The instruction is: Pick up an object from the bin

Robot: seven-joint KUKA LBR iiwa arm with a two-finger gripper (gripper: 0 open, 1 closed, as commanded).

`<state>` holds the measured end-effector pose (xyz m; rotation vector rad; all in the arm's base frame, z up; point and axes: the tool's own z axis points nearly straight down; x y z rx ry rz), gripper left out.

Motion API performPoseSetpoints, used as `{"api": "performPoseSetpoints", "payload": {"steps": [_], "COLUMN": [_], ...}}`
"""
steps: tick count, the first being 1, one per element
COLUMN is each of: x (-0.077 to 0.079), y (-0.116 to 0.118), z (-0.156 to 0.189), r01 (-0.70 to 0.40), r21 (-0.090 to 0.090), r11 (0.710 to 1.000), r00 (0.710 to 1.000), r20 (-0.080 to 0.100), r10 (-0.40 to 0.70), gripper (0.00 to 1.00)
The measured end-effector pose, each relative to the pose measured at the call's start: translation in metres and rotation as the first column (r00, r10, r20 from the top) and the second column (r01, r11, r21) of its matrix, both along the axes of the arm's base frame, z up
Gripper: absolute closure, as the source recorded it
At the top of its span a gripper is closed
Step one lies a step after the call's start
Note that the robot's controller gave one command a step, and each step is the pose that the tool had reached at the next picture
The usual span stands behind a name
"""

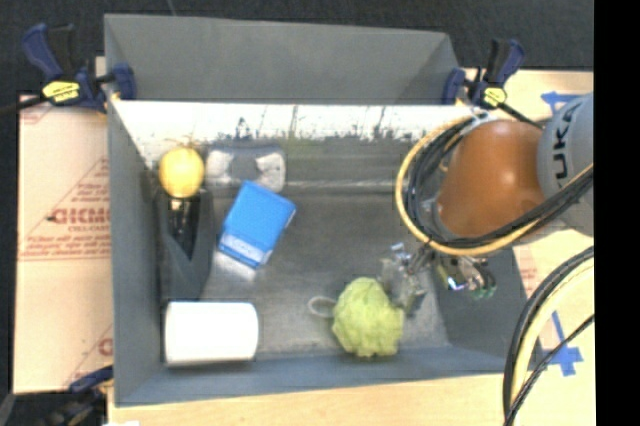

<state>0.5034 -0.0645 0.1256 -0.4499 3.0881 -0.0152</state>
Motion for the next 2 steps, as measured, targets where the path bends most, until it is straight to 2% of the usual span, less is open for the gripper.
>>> {"api": "performPoseSetpoints", "payload": {"steps": [1,2], "x": [-0.01,0.008], "y": [0.048,0.059], "z": [-0.041,-0.046], "r01": [-0.087,-0.018], "r21": [0.001,-0.001], "r11": [0.996,1.0], "r00": [0.996,1.0], "r20": [-0.008,0.008], "r10": [0.087,0.018], "gripper": [1.0,1.0]}}
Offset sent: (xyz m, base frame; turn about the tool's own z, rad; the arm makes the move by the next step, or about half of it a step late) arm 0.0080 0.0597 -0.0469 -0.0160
